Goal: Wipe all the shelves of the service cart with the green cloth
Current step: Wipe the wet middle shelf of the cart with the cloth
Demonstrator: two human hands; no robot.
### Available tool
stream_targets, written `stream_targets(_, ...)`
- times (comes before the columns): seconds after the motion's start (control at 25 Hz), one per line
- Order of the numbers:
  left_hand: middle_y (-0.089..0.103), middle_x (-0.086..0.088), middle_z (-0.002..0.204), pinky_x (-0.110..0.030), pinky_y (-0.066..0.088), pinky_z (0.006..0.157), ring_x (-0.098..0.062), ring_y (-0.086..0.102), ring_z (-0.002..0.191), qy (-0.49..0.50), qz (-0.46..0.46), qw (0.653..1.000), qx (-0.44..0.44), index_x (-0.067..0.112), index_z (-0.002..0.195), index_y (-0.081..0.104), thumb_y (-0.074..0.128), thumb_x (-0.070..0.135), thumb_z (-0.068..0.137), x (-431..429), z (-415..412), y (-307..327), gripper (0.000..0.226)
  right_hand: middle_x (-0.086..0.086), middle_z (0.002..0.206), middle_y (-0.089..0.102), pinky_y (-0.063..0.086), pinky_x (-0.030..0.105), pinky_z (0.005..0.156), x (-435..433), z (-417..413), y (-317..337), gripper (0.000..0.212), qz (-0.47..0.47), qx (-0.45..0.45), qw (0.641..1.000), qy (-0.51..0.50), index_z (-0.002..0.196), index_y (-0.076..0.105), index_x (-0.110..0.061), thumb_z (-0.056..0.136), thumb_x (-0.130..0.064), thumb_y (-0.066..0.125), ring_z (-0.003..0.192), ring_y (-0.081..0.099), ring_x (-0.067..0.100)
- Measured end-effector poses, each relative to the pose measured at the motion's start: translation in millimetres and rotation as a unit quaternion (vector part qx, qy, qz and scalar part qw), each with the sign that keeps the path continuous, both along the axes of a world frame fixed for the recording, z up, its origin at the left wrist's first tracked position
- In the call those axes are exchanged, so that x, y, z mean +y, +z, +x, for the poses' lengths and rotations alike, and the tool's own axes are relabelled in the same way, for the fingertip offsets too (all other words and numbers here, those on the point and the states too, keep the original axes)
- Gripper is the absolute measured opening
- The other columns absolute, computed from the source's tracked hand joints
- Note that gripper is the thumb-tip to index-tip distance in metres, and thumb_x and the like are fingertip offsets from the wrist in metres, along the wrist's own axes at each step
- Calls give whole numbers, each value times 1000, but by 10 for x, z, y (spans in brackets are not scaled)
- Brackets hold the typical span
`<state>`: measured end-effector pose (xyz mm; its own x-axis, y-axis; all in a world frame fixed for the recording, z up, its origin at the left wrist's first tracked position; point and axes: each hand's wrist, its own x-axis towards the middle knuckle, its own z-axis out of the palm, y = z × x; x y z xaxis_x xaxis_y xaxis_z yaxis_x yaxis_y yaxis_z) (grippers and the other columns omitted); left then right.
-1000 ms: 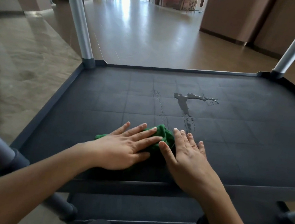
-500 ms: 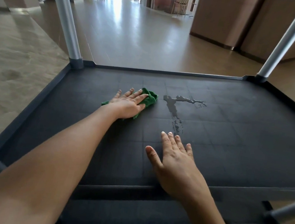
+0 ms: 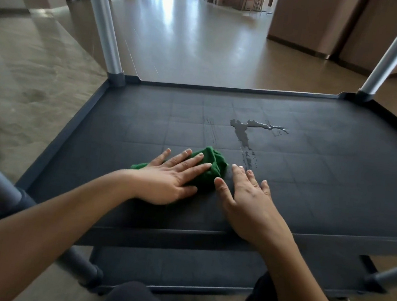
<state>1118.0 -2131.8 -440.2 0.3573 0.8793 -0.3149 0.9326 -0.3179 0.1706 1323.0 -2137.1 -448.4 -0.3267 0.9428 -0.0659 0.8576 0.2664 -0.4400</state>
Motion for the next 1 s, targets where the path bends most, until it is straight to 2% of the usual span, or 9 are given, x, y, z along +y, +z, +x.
stream_targets(0.08,-34,23,145,-34,-30,108,2,-40,130,-29,-32,999,-5,53,131,-23,28,48,101,-209,-13,66,59,1,159,10,-5,37,118,-3,6,-5,68,-1,1,1000,0,152,9,-17,97,-56,20,146,0,12)
stream_targets(0.32,-34,27,145,-39,-32,107,3,-39,131,-24,-35,999,6,54,133,-21,24,53,99,-269,17,83,56,1,160,2,-9,38,117,-14,2,-20,73,-1,-31,999,9,152,4,-21,93,-62,14,146,-6,12)
stream_targets(0.44,-31,30,142,-43,-31,107,1,-32,134,0,-8,1000,10,56,134,-18,22,56,98,3,-10,26,54,3,160,-1,-10,39,117,-31,-3,-17,76,0,-50,999,15,152,-2,-23,91,-65,12,146,-8,13)
stream_targets(0.56,-21,26,150,-46,-27,107,-4,-23,141,40,23,999,17,51,144,-10,22,56,98,497,-76,-37,55,2,160,-3,-10,38,117,-45,-14,1,77,3,-42,999,11,150,-11,-23,90,-65,11,146,-10,13)
stream_targets(0.76,-14,18,158,-52,-22,110,-9,-18,145,146,41,988,23,45,148,-5,18,54,100,1269,-156,-59,55,1,159,-6,-12,39,117,1,-23,-4,75,6,-51,998,21,150,-11,-25,90,-66,9,145,-13,12)
stream_targets(1.0,-12,15,159,-53,-24,107,-10,-17,145,163,63,984,34,41,150,-5,15,49,101,1278,-116,-80,53,4,160,-3,-10,40,117,83,-119,-19,74,15,-51,998,12,150,-9,-23,93,-63,15,146,-10,15)
